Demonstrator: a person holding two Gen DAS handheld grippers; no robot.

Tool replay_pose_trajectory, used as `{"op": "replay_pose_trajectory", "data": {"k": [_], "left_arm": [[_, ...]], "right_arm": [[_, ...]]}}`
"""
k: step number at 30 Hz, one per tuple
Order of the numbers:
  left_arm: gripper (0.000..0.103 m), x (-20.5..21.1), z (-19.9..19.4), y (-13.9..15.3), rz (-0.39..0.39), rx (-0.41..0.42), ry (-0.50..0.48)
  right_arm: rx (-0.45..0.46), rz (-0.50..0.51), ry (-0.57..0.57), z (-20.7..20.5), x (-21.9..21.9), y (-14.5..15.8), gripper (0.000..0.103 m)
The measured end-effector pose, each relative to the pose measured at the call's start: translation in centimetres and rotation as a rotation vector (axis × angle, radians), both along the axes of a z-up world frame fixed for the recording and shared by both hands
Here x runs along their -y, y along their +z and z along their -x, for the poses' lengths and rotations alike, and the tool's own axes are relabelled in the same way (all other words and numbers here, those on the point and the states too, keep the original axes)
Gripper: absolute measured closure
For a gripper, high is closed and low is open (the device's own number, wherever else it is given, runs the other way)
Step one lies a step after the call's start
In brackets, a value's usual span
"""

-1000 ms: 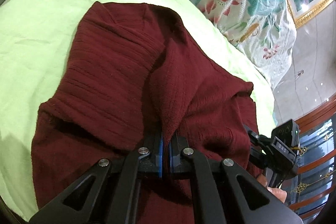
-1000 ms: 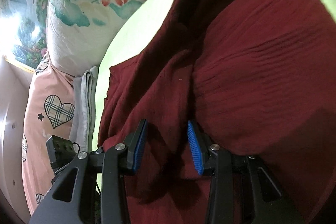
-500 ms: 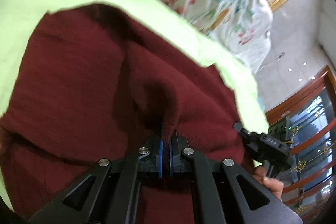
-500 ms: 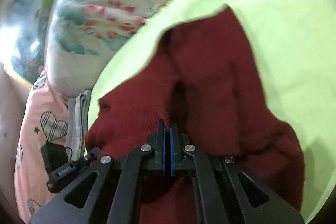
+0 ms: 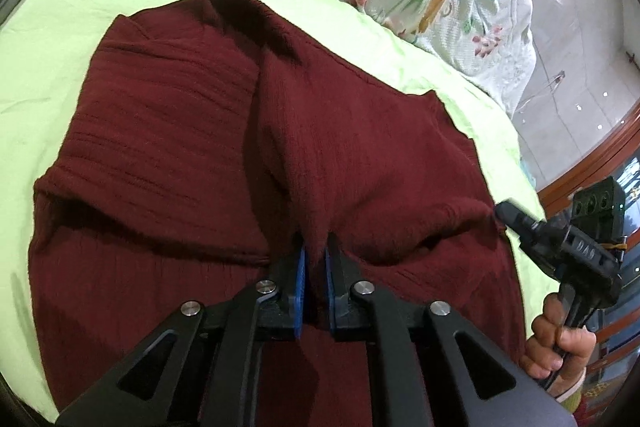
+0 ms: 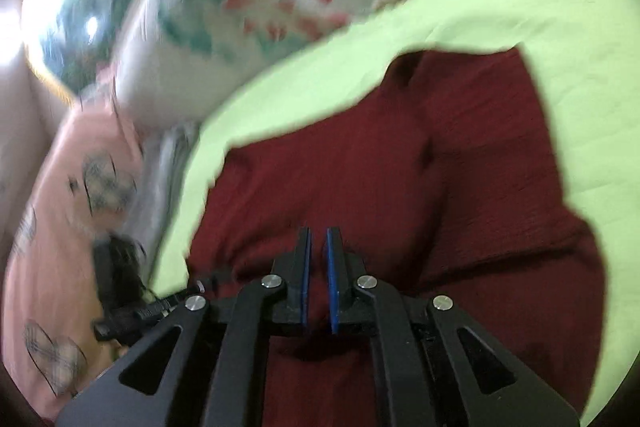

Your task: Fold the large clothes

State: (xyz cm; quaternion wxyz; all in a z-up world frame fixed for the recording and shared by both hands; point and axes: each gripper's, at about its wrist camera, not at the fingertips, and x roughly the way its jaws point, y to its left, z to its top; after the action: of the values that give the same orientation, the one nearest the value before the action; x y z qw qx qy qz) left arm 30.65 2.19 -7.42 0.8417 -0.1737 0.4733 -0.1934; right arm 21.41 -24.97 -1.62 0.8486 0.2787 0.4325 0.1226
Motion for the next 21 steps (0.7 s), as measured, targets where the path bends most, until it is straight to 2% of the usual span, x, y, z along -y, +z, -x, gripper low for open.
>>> {"op": "replay_pose_trajectory", "data": {"k": [2,3,4,6,8,10,12,13,15,17,21], "left_arm": [[0.089,-0.3,0.0,-0.4,-0.011,-0.010,0.009],[0.089,-0.5,-0.1,-0.5,-0.013,-0.015,0.011],[0.089,-0.6,-0.1,-0.6,-0.016,-0.024,0.014],[0.089,-1.0,0.2,-0.4,-0.026,-0.027,0.023],[0.089,-1.3,0.9,0.2,-0.040,-0.018,0.037],[0.089,-1.8,1.7,0.7,-0.044,-0.011,0.051],[0.089,-2.6,3.1,1.5,-0.051,0.008,0.067],[0.088,-3.0,3.7,1.8,-0.053,0.016,0.075],[0.084,-4.0,5.3,2.4,-0.046,0.027,0.096],[0.070,-5.1,7.1,2.7,-0.047,0.033,0.122],[0.062,-7.8,10.8,2.9,-0.060,0.034,0.163]], "right_arm": [[-0.090,0.103,0.000,-0.6,-0.8,-1.7,0.095],[-0.144,0.124,-0.003,-1.0,-0.8,-3.0,0.095],[-0.176,0.103,-0.014,-1.0,-0.3,-3.9,0.095],[-0.158,0.040,-0.035,-0.4,0.4,-3.9,0.095],[-0.114,0.040,-0.054,0.6,0.9,-2.6,0.094],[-0.064,0.012,-0.066,2.1,1.5,-1.2,0.085],[-0.047,0.016,-0.090,3.3,2.2,-0.2,0.070],[-0.034,0.014,-0.103,4.2,2.7,0.2,0.070],[-0.029,0.012,-0.120,5.7,3.5,0.7,0.069],[-0.034,0.014,-0.140,7.2,4.3,1.0,0.069],[-0.050,0.015,-0.183,10.6,5.6,0.9,0.069]]}}
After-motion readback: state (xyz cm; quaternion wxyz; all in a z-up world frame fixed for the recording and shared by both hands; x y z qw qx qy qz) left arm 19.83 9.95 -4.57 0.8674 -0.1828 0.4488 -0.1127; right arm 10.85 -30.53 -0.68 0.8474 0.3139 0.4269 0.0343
